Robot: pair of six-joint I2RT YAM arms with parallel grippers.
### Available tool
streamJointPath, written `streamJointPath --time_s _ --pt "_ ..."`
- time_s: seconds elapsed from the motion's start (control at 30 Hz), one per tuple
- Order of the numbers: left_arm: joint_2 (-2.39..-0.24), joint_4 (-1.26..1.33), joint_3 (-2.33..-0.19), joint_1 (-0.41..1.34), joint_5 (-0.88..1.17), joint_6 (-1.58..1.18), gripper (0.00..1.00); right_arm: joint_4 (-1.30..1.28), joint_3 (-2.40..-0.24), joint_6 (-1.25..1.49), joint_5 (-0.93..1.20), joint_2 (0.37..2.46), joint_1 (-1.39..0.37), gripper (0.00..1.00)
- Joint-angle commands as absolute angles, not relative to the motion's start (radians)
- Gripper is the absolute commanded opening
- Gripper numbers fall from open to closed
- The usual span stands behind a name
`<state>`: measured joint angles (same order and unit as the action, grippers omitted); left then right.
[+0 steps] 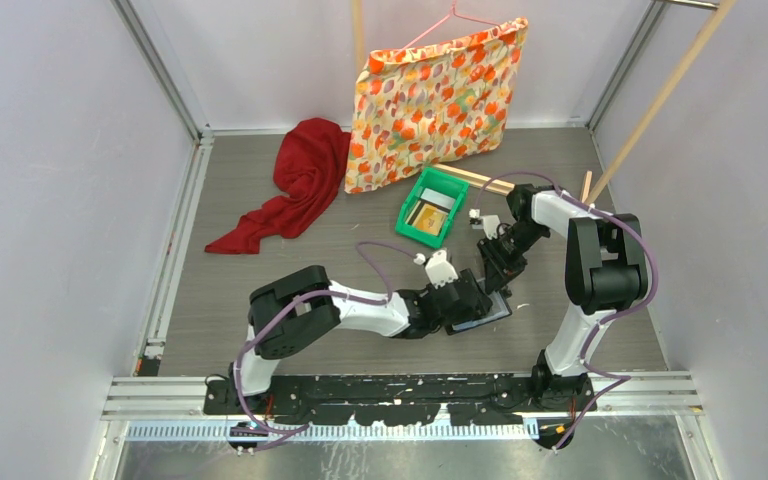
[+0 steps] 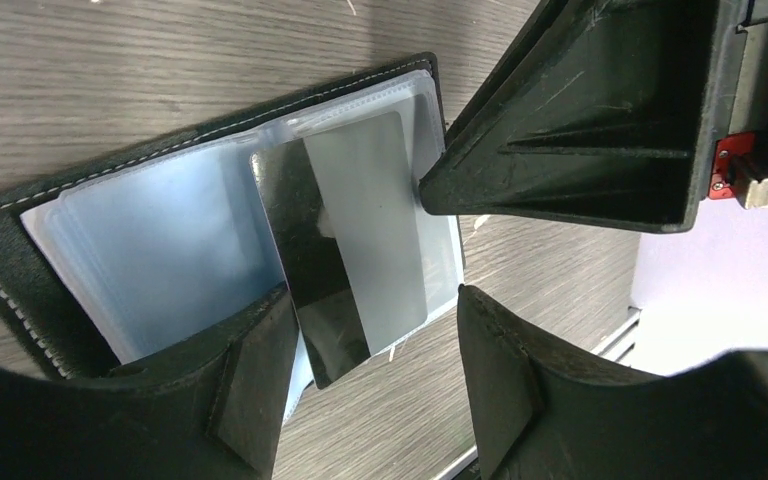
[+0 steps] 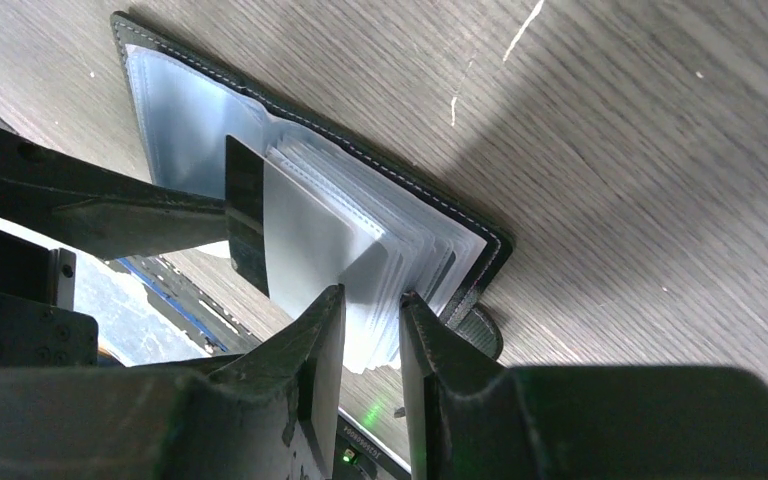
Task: Put the credit cards into the card holder
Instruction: Insert the credit card into the card holder.
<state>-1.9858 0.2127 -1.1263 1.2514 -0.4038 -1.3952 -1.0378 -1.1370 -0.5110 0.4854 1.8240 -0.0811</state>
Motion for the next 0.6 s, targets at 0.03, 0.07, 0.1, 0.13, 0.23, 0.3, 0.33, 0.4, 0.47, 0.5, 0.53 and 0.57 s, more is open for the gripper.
streamJointPath --time_s 0.03,0.07,0.1,0.13,0.23,0.3,0.33,0.4,0.47,0.5,0.53,0.57 --pt "-2.041 0.038 -1.216 1.239 -0.371 -1.32 0.61 -1.093 -1.168 -0.529 0.579 1.803 -0.082 0.32" --pt "-2.039 0.034 -1.221 1.236 -0.367 -1.313 0.61 -1.094 -1.169 -0.529 0.581 1.798 -0.081 0.34" --pt "-2.038 0.029 -1.224 1.234 -0.364 -1.305 0.61 -1.092 -1.169 -0.529 0.582 1.792 -0.077 0.35" --pt "-2.032 0.028 -1.223 1.229 -0.361 -1.294 0.61 -1.09 -1.169 -0.529 0.586 1.787 -0.071 0.36" --pt "-2.021 0.028 -1.228 1.217 -0.342 -1.253 0.61 -1.09 -1.167 -0.529 0.599 1.776 -0.06 0.36" --pt "-2.025 0.014 -1.252 1.204 -0.308 -1.227 0.62 -1.09 -1.166 -0.529 0.606 1.774 -0.06 0.36" --pt "-2.03 0.005 -1.27 1.195 -0.288 -1.217 0.62 -1.092 -1.167 -0.531 0.61 1.774 -0.06 0.36" --pt "-2.046 -0.041 -1.327 1.185 -0.255 -1.195 0.62 -1.093 -1.167 -0.531 0.615 1.779 -0.06 0.36" --pt "-2.067 -0.102 -1.389 1.182 -0.242 -1.19 0.63 -1.094 -1.167 -0.53 0.617 1.778 -0.06 0.36" --pt "-2.082 -0.142 -1.427 1.183 -0.235 -1.196 0.63 -1.094 -1.168 -0.529 0.621 1.778 -0.059 0.36" --pt "-2.098 -0.186 -1.462 1.184 -0.229 -1.204 0.63 -1.094 -1.169 -0.528 0.626 1.778 -0.06 0.37" --pt "-2.116 -0.245 -1.506 1.184 -0.225 -1.22 0.63 -1.093 -1.168 -0.527 0.629 1.777 -0.06 0.36"
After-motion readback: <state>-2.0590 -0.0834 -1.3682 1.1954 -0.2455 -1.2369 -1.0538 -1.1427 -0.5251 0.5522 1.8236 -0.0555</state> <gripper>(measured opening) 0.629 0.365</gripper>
